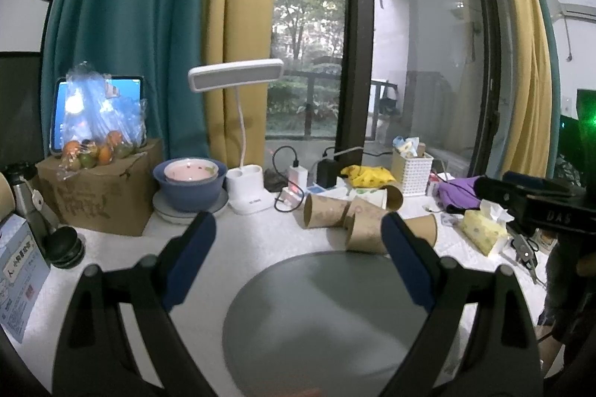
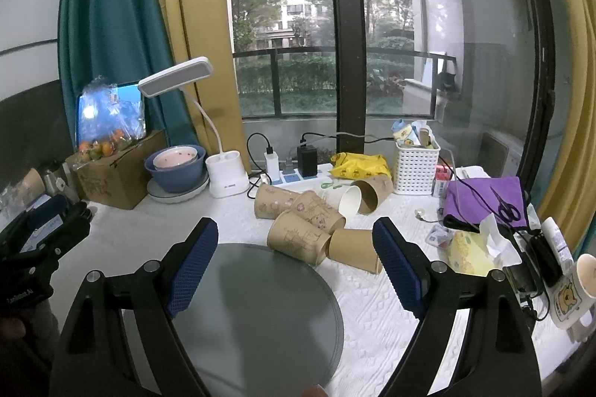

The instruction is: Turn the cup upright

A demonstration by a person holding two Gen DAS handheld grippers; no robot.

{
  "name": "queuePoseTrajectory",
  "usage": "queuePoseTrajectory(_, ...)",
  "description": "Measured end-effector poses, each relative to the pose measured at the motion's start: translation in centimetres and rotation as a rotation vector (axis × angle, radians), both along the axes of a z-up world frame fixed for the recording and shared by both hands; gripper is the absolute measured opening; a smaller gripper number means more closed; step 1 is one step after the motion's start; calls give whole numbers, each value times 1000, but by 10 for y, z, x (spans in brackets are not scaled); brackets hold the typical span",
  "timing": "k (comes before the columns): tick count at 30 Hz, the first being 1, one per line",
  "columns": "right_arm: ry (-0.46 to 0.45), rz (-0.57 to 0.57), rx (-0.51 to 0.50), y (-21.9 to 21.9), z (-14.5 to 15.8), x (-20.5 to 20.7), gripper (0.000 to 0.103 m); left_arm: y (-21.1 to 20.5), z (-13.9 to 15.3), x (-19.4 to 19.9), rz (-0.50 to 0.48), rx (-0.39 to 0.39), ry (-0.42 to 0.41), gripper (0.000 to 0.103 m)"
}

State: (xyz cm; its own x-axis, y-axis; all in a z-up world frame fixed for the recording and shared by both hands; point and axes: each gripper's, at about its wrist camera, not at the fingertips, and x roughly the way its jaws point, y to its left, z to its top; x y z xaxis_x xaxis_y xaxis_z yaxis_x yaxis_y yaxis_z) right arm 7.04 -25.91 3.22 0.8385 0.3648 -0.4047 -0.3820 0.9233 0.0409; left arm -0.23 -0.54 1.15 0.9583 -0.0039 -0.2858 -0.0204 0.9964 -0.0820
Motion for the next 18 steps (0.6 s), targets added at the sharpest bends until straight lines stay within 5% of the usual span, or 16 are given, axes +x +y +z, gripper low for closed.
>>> queuePoseTrajectory(18, 2, -1, -2, 0, -1, 4, 87, -2, 0, 3, -7, -8, -1, 91)
